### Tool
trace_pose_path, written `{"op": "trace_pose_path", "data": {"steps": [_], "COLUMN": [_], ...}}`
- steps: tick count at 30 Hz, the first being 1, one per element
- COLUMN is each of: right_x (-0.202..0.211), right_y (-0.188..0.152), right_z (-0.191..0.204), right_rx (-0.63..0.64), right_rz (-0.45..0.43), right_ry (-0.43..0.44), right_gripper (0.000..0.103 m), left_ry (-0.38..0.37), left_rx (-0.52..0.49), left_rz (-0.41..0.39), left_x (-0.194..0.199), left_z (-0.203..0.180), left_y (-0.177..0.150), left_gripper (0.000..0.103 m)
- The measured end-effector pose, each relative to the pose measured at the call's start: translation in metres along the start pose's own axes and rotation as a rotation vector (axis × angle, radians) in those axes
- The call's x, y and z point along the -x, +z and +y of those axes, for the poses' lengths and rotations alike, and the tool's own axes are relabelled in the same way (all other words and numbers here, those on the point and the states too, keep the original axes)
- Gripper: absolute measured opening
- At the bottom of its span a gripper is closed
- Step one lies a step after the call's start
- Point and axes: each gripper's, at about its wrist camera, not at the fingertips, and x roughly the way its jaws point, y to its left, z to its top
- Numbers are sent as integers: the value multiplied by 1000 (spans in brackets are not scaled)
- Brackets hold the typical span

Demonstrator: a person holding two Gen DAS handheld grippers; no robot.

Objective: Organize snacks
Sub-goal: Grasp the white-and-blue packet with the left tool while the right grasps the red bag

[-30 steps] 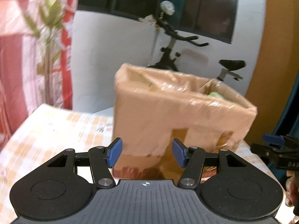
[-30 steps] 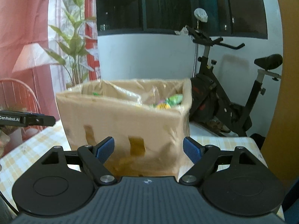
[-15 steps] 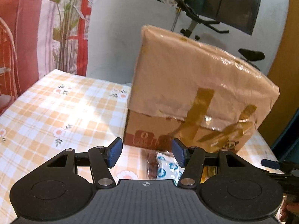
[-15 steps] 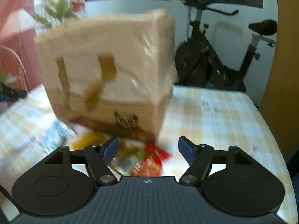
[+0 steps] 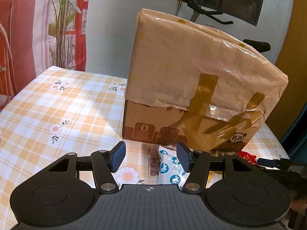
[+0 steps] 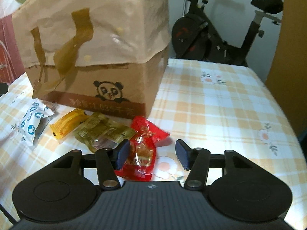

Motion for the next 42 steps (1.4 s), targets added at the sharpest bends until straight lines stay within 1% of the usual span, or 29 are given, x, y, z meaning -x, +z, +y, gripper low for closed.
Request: {"op": "trace_pose_path", "data": {"steps": [6, 8, 11, 13, 14, 15, 18, 22, 25, 29, 34, 36, 37, 38, 42], "right_x": [-14, -16, -16, -16, -15, -14, -12, -11, -11, -12, -12, -12, -12, -12, -12], "right_y": [1, -1, -6, -10, -11, -12, -14, -16, -17, -17, -16, -16, -16, -16, -16], "right_z": [13, 18, 18, 20, 21, 23, 26, 28, 28, 28, 26, 25, 25, 25, 23], "right_rx": [26, 49, 49, 64, 68, 76, 103, 117, 127, 126, 112, 108, 105, 102, 94], "right_rz": [10, -2, -30, -51, -58, -64, -86, -101, -105, -101, -97, -95, -95, -94, -93], "right_ry": [17, 3, -1, -8, -8, -13, -21, -5, 8, 16, 27, 29, 30, 32, 38], "right_gripper": [56, 56, 56, 55, 51, 50, 47, 46, 46, 46, 46, 46, 46, 46, 46], "left_ry": [-7, -11, -20, -27, -29, -32, -41, -51, -55, -62, -24, -21, -19, -17, -42], "left_rx": [-16, -22, -28, -32, -34, -37, -48, -65, -97, -164, -238, -246, -247, -245, -214], "left_rz": [19, 28, 43, 54, 60, 65, 81, 107, 123, 141, 153, 165, 164, 158, 141], "left_x": [-4, -6, -9, -11, -13, -13, -17, -23, -31, -46, -62, -65, -66, -65, -56], "left_z": [-3, -4, -6, -8, -9, -10, -13, -17, -24, -39, -56, -58, -58, -57, -49], "left_y": [-3, -4, -6, -7, -8, -9, -11, -14, -16, -16, -21, -25, -27, -29, -31], "left_gripper": [61, 61, 61, 61, 61, 61, 61, 62, 62, 62, 62, 60, 51, 48, 45]}}
